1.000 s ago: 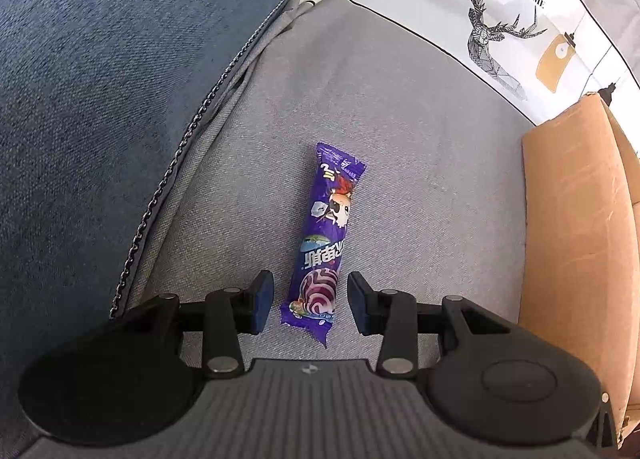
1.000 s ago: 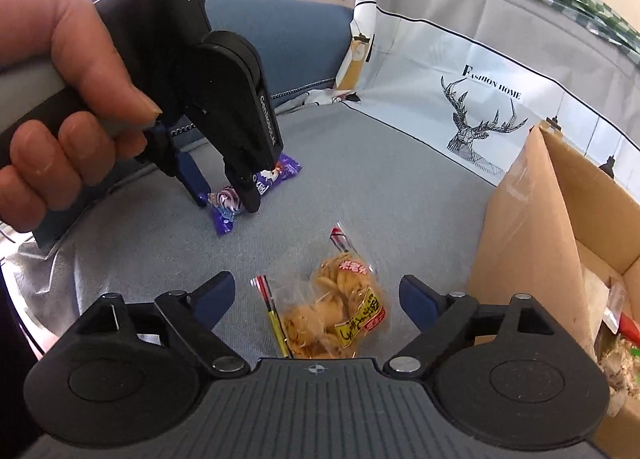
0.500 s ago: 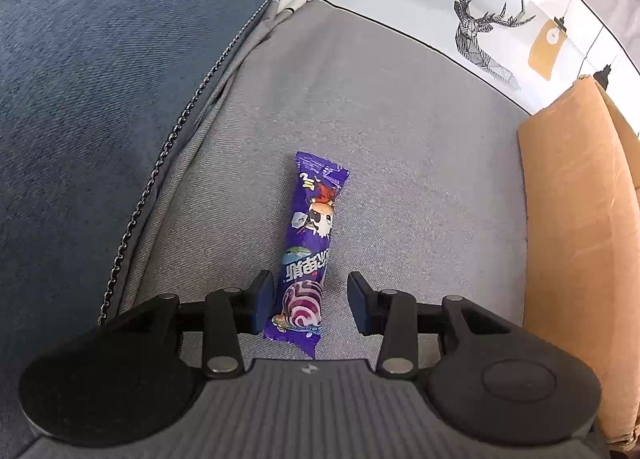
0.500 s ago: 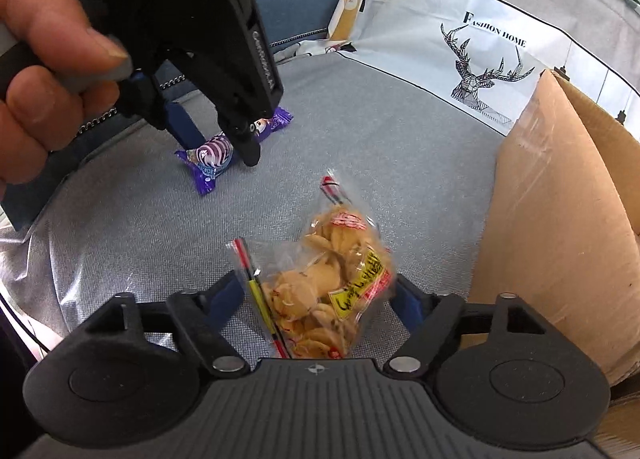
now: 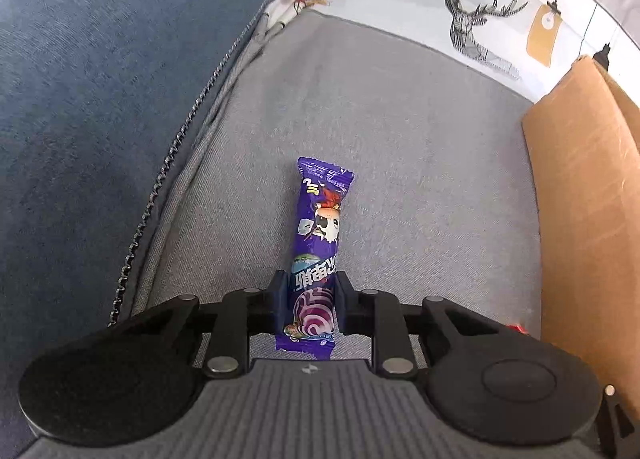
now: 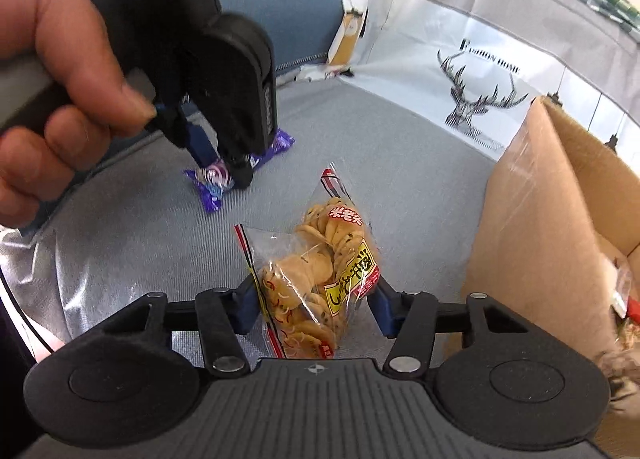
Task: Organize snacks
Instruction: 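Grasp the purple candy bar with the left tool while the right tool grasps the cracker bag, then carry the purple candy bar and cracker bag over the cardboard box with both tools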
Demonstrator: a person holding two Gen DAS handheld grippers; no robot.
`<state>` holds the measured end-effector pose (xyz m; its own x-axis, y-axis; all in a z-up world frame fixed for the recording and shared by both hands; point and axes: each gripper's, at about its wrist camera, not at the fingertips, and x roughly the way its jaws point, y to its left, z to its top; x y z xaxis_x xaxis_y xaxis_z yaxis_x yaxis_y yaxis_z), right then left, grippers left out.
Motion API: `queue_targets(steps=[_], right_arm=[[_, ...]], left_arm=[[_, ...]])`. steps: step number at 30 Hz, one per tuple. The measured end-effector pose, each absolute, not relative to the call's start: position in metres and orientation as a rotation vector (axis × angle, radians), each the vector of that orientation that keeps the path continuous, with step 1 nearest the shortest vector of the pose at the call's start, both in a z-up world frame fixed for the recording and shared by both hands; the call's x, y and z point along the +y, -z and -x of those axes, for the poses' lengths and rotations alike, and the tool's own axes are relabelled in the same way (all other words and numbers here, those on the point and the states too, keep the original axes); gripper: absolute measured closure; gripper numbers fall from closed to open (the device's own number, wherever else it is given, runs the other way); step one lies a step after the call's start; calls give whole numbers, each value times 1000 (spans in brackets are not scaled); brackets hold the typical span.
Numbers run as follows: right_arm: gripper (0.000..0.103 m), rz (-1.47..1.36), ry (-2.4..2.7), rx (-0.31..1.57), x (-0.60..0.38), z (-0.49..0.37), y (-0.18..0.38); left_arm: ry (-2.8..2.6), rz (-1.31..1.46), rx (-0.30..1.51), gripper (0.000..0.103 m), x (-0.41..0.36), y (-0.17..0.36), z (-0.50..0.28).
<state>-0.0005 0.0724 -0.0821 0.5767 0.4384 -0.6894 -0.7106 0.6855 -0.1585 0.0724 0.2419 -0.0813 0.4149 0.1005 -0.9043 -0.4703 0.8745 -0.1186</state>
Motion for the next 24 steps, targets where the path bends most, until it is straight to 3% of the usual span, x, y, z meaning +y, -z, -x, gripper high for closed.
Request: queue_targets(steps=[14,24], right_arm=[[47,366,-758,412,27,25,7],[47,212,-614,319,-51,-16,-68]], left_arm=[[-348,526,803,77,236,25,-35],[-278,527,684,77,206,1,-50]])
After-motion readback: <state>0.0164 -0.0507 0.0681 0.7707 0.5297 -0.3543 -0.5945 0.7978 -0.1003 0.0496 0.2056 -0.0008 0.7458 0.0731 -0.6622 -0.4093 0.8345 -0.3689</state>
